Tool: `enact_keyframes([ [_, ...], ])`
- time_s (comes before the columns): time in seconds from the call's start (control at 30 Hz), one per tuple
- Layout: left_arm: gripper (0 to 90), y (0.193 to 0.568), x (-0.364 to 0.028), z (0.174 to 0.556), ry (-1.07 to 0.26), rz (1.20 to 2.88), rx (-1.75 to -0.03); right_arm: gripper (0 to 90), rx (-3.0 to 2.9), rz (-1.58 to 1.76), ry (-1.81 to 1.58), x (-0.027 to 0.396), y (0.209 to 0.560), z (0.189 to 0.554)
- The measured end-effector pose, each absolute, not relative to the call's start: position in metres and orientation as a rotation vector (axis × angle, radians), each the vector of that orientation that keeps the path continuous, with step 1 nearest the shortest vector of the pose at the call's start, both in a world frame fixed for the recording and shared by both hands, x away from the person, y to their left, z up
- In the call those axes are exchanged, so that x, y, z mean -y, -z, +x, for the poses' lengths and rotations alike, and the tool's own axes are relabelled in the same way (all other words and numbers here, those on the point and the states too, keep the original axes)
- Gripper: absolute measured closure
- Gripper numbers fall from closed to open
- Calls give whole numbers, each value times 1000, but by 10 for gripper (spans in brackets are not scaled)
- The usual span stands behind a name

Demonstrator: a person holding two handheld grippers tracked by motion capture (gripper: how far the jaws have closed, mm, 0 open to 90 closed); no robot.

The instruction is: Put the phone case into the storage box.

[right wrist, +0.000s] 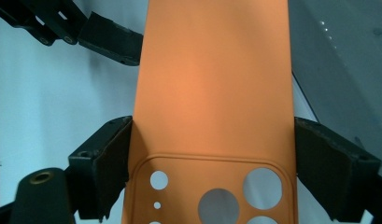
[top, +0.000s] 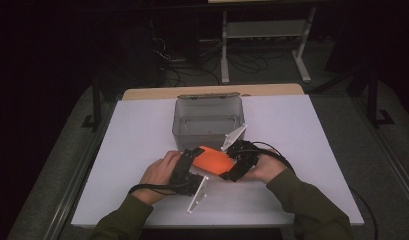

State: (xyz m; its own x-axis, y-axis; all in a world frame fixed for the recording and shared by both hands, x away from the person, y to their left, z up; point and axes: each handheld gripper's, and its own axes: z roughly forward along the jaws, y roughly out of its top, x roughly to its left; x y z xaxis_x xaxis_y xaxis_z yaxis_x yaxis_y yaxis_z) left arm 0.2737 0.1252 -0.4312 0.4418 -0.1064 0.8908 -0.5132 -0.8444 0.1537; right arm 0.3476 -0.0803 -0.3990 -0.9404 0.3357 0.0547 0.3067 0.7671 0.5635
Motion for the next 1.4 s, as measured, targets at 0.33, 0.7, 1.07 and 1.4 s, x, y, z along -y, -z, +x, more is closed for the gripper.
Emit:
enact_keyframes([
  [0.33, 0, 431, -125, 272, -1423, 2280, 503, 152, -2907, 530, -915, 80, 398, 347],
  [0.7, 0, 432, -125, 269, -1471, 2270, 497, 152, -2910, 514, -916, 73, 393, 346],
  [1.07, 0, 429, -128, 267, -1520, 2260, 476, 152, -2924, 458, -934, 53, 383, 349],
  [1.4, 0, 431, -132, 268, -1549, 2253, 441, 151, -2942, 421, -938, 37, 376, 354],
])
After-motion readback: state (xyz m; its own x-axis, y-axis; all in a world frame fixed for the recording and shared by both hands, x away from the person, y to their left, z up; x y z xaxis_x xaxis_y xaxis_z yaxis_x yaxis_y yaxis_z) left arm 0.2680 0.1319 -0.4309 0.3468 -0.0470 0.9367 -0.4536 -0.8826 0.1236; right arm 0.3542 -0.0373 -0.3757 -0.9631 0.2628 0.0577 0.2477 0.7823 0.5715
